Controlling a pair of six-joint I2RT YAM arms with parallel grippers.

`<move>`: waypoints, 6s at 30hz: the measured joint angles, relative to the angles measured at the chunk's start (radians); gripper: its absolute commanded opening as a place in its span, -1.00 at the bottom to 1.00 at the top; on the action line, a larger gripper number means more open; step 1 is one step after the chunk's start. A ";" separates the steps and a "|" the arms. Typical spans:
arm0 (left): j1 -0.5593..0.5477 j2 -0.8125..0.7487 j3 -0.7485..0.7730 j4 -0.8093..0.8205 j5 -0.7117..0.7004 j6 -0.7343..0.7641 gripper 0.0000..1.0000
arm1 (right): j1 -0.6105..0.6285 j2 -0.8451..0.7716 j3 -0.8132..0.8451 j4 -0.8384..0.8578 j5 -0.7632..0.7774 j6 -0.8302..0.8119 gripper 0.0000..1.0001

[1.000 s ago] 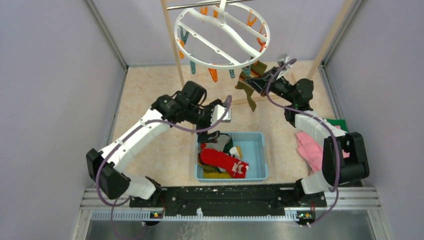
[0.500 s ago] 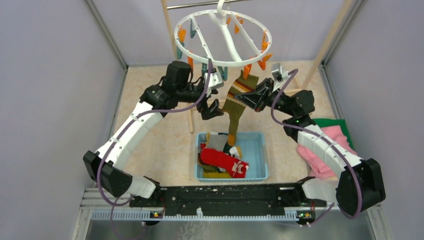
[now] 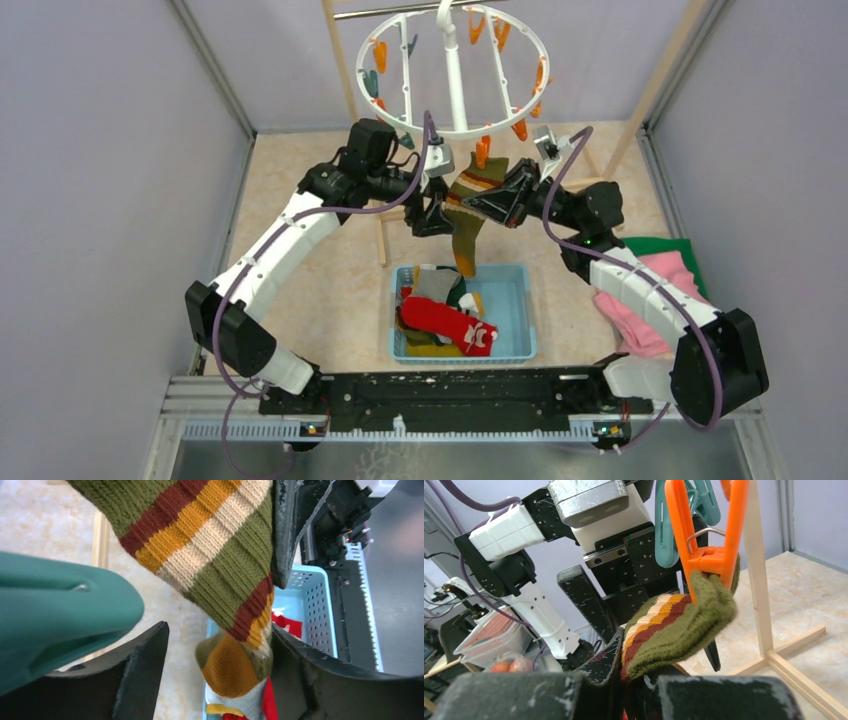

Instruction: Remove the socks clipped to the hanger

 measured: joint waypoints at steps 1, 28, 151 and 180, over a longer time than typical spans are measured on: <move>0.000 0.010 0.005 0.000 0.010 0.002 0.08 | 0.000 0.002 0.003 -0.001 -0.002 0.002 -0.64; 0.000 -0.019 -0.023 0.000 0.029 -0.006 -1.00 | -0.024 -0.045 0.190 -0.372 0.306 -0.383 0.07; 0.572 -0.274 -0.740 0.384 -0.497 -0.122 0.98 | 0.145 -0.484 -0.216 -1.024 1.028 -0.275 0.97; 0.584 0.026 -1.286 1.639 -0.522 -0.311 0.98 | -0.318 0.123 -0.645 0.103 1.545 -0.616 0.97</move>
